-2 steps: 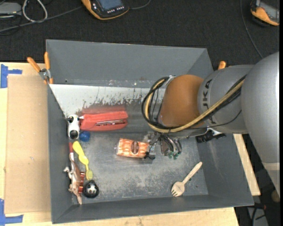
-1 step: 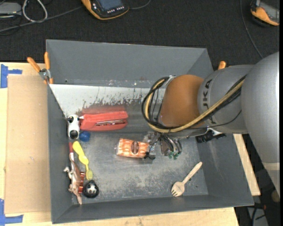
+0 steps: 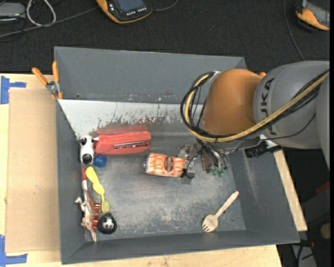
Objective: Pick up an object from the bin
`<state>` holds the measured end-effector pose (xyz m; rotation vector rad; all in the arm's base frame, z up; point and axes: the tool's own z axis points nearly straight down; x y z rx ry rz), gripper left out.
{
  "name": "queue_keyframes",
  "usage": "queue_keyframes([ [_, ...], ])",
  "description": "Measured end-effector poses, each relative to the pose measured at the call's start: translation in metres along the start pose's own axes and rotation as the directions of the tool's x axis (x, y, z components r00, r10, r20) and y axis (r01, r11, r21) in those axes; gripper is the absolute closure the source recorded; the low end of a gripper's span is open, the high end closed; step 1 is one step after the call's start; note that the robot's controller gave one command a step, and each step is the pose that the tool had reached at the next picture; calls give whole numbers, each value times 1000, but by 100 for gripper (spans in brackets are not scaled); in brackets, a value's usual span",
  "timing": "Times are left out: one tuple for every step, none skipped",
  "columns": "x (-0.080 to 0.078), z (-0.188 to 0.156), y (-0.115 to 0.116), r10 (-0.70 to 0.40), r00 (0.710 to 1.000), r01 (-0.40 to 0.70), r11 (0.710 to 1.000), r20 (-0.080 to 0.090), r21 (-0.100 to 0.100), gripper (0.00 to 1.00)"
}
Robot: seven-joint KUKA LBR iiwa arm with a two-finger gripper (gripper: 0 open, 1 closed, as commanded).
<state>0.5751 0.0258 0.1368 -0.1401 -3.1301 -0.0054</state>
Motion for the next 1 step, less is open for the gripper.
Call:
queue_keyframes([
  [27,-90,-1,-139,990,139,990,-8,0,100],
])
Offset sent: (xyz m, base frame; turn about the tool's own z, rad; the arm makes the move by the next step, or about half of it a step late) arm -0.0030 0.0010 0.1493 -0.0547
